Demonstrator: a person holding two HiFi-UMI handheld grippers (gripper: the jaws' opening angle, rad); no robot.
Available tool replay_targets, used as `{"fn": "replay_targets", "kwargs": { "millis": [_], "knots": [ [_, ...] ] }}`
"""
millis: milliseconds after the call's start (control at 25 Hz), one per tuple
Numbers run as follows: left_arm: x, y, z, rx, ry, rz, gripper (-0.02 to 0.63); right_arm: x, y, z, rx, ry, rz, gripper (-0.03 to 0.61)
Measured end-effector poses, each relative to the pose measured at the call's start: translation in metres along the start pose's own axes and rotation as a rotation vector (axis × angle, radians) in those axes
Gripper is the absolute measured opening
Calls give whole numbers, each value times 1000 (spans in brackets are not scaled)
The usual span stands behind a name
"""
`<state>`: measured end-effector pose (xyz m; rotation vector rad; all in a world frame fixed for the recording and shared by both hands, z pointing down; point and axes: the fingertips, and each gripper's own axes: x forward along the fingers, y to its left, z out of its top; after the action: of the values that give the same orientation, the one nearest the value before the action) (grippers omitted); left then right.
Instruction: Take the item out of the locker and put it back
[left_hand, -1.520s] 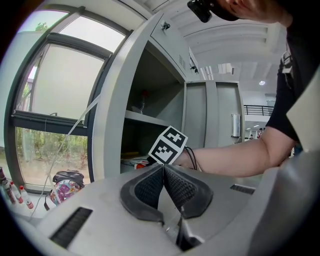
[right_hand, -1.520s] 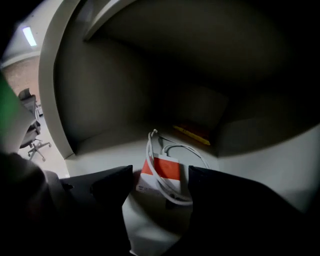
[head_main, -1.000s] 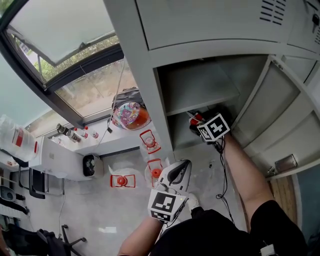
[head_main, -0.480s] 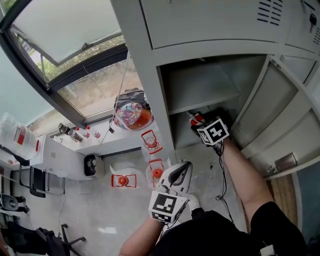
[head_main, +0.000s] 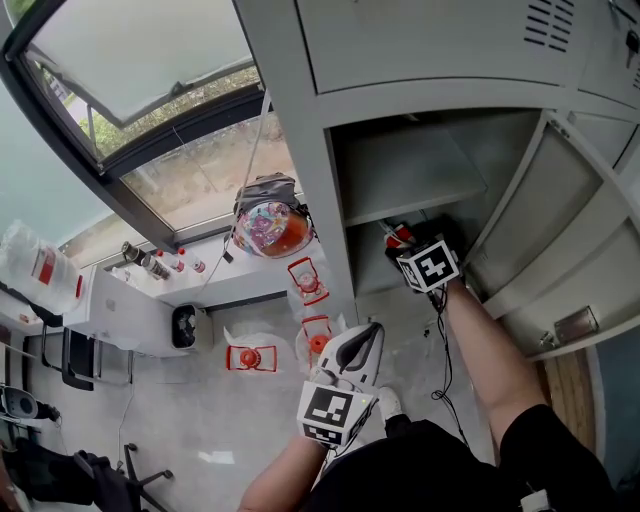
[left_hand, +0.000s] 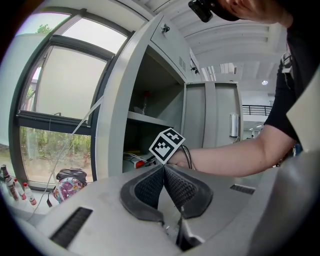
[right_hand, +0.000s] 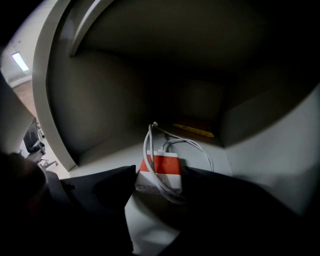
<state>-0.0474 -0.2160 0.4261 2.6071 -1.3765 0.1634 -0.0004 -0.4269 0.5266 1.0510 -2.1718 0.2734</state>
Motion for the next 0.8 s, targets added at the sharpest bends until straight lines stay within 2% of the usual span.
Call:
{"fn": "replay_targets", "kwargs": {
  "millis": [160, 800],
  "knots": [
    [0, -5, 2, 5, -2, -10, 17, -1, 3, 0, -20, -7, 1, 327],
    [-38, -14, -2, 22, -5, -2, 17, -43, 38, -13, -117, -123, -91, 325]
  ]
}}
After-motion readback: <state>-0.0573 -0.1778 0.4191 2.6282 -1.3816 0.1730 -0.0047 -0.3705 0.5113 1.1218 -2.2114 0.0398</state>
